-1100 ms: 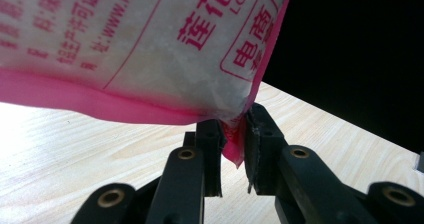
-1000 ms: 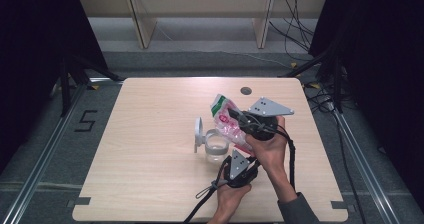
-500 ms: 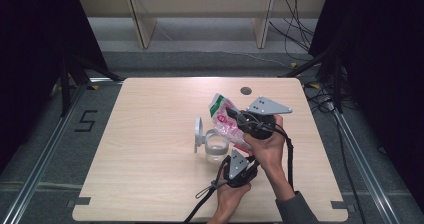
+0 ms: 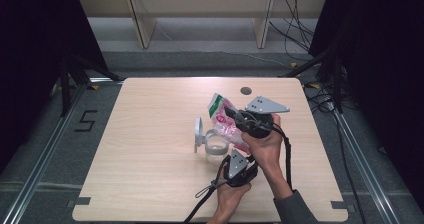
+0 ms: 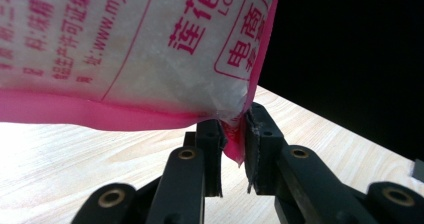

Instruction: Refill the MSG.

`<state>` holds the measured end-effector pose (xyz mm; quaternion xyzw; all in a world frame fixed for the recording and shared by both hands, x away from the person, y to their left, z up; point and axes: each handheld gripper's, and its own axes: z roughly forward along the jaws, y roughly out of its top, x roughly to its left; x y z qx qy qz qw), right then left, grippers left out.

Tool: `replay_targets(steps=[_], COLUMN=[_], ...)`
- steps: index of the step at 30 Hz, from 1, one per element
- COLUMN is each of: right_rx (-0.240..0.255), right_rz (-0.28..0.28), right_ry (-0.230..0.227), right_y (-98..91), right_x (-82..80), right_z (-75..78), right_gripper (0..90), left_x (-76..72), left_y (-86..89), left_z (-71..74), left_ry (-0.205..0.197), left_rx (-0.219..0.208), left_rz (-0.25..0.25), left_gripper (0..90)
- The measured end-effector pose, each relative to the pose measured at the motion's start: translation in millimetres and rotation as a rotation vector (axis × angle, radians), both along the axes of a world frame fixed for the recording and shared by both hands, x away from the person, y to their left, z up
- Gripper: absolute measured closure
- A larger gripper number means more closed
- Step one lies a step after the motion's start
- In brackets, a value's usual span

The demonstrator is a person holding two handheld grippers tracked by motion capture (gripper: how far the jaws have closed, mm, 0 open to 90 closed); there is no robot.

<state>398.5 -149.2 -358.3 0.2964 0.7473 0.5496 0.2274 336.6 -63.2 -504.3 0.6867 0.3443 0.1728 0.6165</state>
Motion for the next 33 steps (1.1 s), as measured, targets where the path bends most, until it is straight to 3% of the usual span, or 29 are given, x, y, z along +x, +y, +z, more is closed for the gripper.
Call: replay_targets(steps=[6,8,9,11,12,17,18,21,22,24,29,30,31,33], right_rx=[-0.001,-0.024,-0.013,-0.015,0.004,-0.020,-0.005,-0.006,0.002,-0.019,-0.005,-0.020,-0.008,-0.024], right_rz=[-0.003,-0.001,0.002,0.009,0.001,0.006,0.005,0.011,0.010,0.007,0.015,0.002,0.007,0.015], right_ry=[0.001,-0.013,0.010,-0.004,0.023,0.002,0.017,0.005,0.023,0.009,0.012,-0.010,0.018,-0.002], right_y=[2.3,1.7,2.7,3.4,4.7,5.2,6.9,6.5,7.0,6.0,7.0,6.6,8.1,8.0], right_x=[-0.5,0.5,-0.2,0.8,-0.9,0.3,-1.2,0.6,-0.6,-0.6,0.2,0.4,-1.0,0.7], right_z=[-0.2,0.1,-0.3,-0.6,-1.0,-1.0,-1.7,-1.7,-1.7,-0.8,-1.6,-1.2,-1.1,-1.7], right_gripper=[90.0,90.0,90.0,90.0,90.0,90.0,90.0,90.0,90.0,90.0,90.0,90.0,90.0,90.0], left_x=[0.4,0.3,0.5,1.2,1.2,2.4,2.4,1.8,1.7,1.2,2.5,2.4,2.3,2.5], left_y=[0.3,0.3,0.4,0.4,0.4,0.3,0.2,0.6,0.4,0.2,0.2,0.2,0.2,0.2], left_z=[0.7,0.8,0.9,1.2,1.0,1.0,0.6,1.4,1.4,1.7,1.8,1.7,1.7,1.9], left_ry=[-0.002,0.002,-0.001,0.005,0.003,0.006,0.002,0.008,0.008,0.006,0.006,0.005,0.006,0.008], left_rx=[-0.003,-0.005,-0.005,-0.010,-0.011,-0.022,-0.023,-0.020,-0.023,-0.021,-0.026,-0.028,-0.028,-0.029], left_rz=[0.000,-0.001,-0.002,-0.001,-0.001,-0.008,-0.007,-0.009,-0.009,-0.007,-0.014,-0.014,-0.014,-0.018], left_gripper=[78.1,78.1,78.1,78.1,78.1,78.1,78.1,78.1,78.1,78.1,78.1,78.1,78.1,78.1])
